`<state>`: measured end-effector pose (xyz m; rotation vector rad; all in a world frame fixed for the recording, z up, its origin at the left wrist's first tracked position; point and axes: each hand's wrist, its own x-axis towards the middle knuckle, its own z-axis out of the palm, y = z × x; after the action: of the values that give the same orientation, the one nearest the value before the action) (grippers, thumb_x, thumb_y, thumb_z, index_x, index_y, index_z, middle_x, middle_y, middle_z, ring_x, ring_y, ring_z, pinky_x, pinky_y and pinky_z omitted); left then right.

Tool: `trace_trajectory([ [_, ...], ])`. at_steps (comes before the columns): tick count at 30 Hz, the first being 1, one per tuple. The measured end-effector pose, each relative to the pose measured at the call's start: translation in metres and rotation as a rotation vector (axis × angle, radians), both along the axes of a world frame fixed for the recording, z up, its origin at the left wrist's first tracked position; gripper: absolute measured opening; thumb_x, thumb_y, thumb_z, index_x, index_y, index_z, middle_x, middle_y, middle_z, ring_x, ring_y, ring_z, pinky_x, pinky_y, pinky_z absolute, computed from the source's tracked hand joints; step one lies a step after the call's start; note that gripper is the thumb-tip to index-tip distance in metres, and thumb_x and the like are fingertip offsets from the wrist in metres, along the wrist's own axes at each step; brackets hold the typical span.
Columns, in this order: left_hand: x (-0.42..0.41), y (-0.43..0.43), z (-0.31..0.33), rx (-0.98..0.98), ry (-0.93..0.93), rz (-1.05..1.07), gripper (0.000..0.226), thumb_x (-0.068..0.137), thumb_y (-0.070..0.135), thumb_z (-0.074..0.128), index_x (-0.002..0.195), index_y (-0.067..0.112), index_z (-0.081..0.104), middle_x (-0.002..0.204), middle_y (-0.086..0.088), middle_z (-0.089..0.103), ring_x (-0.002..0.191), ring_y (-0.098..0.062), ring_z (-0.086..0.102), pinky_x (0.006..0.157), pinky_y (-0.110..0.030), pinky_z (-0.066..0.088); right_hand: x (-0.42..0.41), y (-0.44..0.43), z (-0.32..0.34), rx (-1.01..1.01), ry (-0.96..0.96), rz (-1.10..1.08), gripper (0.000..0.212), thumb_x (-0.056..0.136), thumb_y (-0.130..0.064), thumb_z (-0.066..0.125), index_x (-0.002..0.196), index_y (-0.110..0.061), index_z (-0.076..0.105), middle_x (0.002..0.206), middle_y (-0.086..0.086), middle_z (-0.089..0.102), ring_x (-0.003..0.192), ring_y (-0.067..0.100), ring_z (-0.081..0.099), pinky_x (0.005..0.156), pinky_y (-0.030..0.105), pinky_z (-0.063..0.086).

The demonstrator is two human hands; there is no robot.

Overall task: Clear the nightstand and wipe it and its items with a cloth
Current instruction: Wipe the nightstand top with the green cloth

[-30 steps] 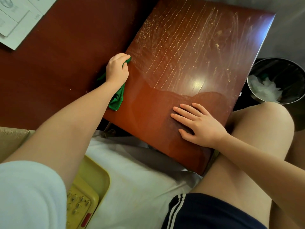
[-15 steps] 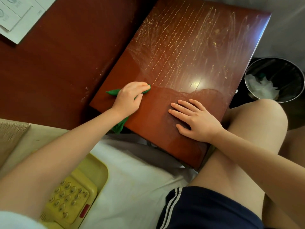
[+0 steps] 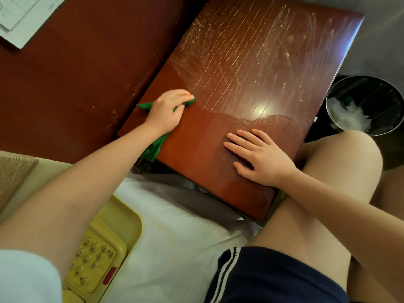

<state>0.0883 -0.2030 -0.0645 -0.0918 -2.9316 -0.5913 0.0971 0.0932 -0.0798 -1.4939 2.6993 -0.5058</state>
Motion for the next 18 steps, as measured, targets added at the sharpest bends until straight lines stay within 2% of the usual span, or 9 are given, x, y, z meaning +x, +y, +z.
trace_trajectory([
  [4,-0.037,-0.016,0.002,-0.004,0.026,0.198,0.035,0.090,0.003,0.047,0.120,0.009,0.065,0.125,-0.008,0.061,0.119,-0.023,0.053,0.102,-0.022,0.034,-0.001,0.001,-0.002,-0.008,0.003,0.004,0.052,0.090,-0.041,0.037,0.133,-0.018,0.054,0.139,0.004,0.051,0.131,0.026,0.044,0.111,0.040,0.018],
  [11,-0.083,-0.032,0.002,0.009,0.046,0.495,0.038,0.095,0.006,0.040,0.130,0.009,0.056,0.134,-0.004,0.053,0.125,-0.019,0.045,0.103,-0.023,0.033,-0.003,0.001,-0.005,-0.013,-0.010,0.014,0.052,0.089,-0.041,0.038,0.135,-0.020,0.052,0.141,0.003,0.049,0.133,0.024,0.041,0.111,0.042,0.019],
  [18,-0.092,-0.035,0.003,-0.021,0.042,0.519,0.039,0.096,0.006,0.040,0.130,0.011,0.056,0.135,-0.002,0.052,0.125,-0.017,0.045,0.103,-0.021,0.032,-0.002,0.000,-0.004,-0.020,-0.021,0.010,0.052,0.089,-0.042,0.038,0.135,-0.020,0.052,0.141,0.003,0.049,0.132,0.024,0.042,0.110,0.042,0.019],
])
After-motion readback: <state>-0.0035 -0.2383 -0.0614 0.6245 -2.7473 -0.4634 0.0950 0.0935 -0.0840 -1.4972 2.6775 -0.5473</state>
